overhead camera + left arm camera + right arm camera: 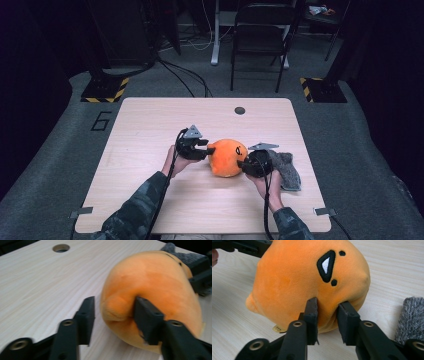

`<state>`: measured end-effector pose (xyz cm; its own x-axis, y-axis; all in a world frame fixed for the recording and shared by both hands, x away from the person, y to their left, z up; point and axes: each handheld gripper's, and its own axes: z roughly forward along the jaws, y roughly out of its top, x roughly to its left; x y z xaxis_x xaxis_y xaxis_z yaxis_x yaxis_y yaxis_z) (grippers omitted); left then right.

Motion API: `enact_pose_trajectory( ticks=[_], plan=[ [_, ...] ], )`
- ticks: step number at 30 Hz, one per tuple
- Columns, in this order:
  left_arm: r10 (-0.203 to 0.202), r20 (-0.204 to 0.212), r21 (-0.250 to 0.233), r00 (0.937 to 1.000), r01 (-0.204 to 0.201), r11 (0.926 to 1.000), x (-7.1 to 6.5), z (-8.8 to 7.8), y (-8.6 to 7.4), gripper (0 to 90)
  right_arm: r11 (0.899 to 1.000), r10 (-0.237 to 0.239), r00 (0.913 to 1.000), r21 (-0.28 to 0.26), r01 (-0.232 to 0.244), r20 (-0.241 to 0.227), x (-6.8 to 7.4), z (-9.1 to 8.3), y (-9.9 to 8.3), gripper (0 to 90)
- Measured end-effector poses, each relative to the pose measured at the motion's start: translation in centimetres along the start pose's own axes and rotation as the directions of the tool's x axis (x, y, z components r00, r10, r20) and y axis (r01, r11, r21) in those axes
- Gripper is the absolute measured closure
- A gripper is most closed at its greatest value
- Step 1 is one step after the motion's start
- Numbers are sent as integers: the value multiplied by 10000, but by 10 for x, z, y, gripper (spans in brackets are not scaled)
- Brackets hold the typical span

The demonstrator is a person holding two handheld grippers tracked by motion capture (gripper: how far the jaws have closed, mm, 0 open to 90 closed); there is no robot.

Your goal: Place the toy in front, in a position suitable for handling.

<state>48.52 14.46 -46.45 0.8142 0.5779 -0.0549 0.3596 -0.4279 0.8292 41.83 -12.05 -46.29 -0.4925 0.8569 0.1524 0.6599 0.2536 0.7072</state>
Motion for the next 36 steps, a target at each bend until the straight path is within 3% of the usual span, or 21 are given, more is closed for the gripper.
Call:
enact_pose_trajectory(
  ticks=[5, 7, 17, 21, 25, 30, 32, 36],
  plan=[
    [-39, -320, -375, 9995, 27, 9993, -6, -6, 4, 358, 9998, 35, 10000, -170, -34, 55, 1, -5, 2, 501],
    [135, -275, -363, 9995, -145, 9992, -9, -9, 6, 329, 9994, -43, 10000, -335, 44, 7, 0, -8, 3, 405],
    [222, -470, -709, 9986, -255, 9972, -22, -15, 0, 188, 9958, -76, 9989, -906, 117, 454, -15, -24, 9, 154],
    [-103, -609, -828, 9981, 53, 9966, -25, -19, -6, 171, 9909, -416, 9984, -1262, 459, 371, -20, -26, 15, 165],
    [-48, -725, -661, 9974, -1, 9978, -38, -23, -13, 177, 9893, -539, 9985, -1352, 548, 104, -24, -18, 24, 195],
    [98, -524, -205, 9986, -109, 9997, -55, -21, -22, 203, 9921, -470, 9988, -1170, 454, -114, -28, -2, 32, 244],
    [32, -454, -45, 9990, -34, 10000, -59, -17, -26, 206, 9951, -544, 9976, -847, 507, -427, -28, 5, 34, 277],
    [296, -312, 453, 9991, -281, 9986, -62, -9, -35, 312, 9984, -481, 9953, -334, 454, -844, -26, 15, 34, 427]
  ],
)
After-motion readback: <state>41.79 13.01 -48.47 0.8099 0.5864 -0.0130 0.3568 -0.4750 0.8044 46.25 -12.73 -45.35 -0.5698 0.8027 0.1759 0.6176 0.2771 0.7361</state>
